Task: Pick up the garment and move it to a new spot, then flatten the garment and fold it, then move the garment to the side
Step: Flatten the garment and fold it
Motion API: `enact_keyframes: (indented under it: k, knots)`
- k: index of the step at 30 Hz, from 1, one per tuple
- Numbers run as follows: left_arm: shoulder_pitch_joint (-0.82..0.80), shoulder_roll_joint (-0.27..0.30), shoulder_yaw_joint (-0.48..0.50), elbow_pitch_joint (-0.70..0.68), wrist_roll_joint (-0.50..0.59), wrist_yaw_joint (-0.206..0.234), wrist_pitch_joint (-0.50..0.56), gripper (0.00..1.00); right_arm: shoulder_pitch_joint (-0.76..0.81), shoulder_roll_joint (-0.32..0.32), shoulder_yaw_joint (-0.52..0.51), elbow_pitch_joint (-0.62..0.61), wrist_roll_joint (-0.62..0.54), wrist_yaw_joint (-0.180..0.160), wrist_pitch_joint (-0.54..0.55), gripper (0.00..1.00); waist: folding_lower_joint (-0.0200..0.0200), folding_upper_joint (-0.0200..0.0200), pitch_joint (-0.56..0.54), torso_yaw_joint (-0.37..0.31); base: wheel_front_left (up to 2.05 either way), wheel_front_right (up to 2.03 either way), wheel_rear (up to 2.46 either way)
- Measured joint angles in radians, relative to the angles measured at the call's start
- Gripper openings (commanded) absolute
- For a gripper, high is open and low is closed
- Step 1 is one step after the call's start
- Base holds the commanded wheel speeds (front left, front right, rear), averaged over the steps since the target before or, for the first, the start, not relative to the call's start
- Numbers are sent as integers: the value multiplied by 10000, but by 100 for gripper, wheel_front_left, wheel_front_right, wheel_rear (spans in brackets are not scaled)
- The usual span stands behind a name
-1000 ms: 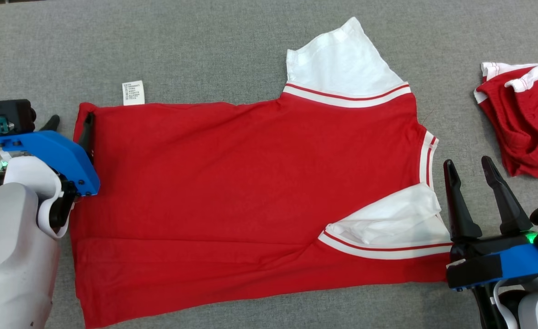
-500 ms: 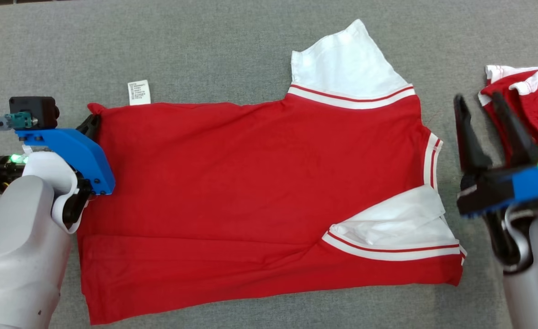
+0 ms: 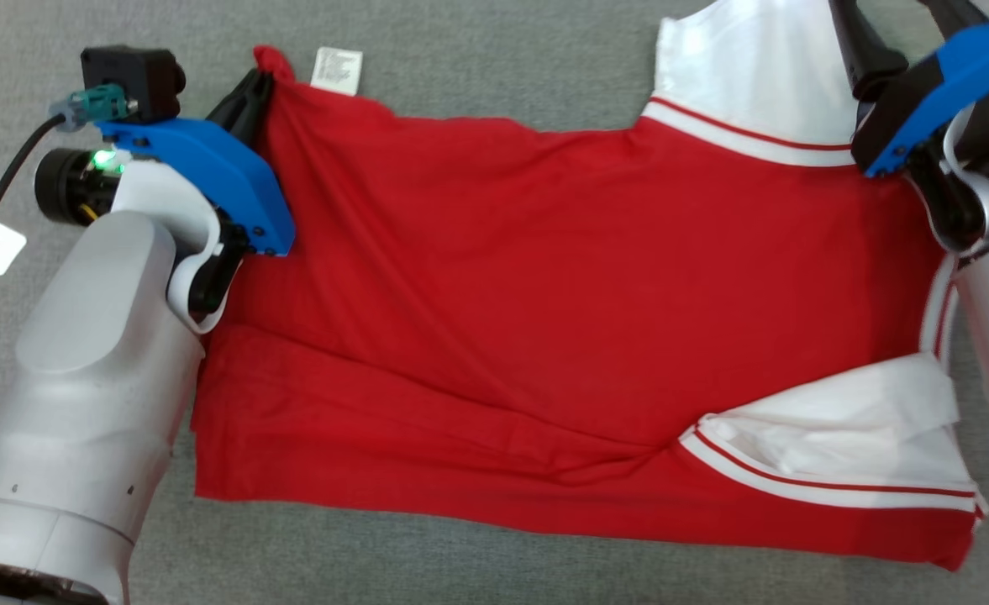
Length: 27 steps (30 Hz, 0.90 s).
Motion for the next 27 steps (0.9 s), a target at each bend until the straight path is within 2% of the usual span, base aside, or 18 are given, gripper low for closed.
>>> enact_keyframes:
  k: [5, 6, 7, 8, 12, 20, 22, 27]
  knots:
    - [-372, -163, -336, 105, -293, -44, -382, 0, -969, -92, 617, 1457, 128, 0, 495, 100, -1, 0, 445, 439, 0, 0, 0]
    - [-409, -182, -393, 134, -353, -46, -451, 0, -1138, -102, 704, 1611, 244, 0, 533, 48, -1, -1, 490, 498, 0, 0, 0]
    - [-430, -199, -433, 155, -437, -46, -527, 0, -1302, -125, 828, 1735, 316, 0, 585, 34, -2, -1, 518, 537, 0, 0, 0]
    - [-433, -188, -477, 186, -516, -46, -614, 0, -1398, -136, 943, 1833, 401, 0, 598, 0, -2, -3, 522, 551, 0, 0, 0]
    - [-440, -63, -646, 326, -715, -44, -922, 0, -1451, -207, 1285, 1866, 658, 0, 257, 0, -2, -2, 420, 486, 0, 0, 0]
    - [-395, 370, -732, 407, -771, -29, -1599, 0, -1228, -675, 1298, 1045, 1089, 0, -1290, 0, -2, -2, -71, 308, 0, 0, 0]
    - [-366, 508, -750, 288, -671, 29, -1875, 0, -917, -853, 1241, 439, 1254, 0, -1810, 0, -3, -2, -379, 215, 0, 0, 0]
    - [-13, 673, -740, -46, -677, 123, -2098, 0, -117, -982, 1189, -426, 1434, 0, -2080, 0, -3, -2, -785, 35, 0, 0, 0]
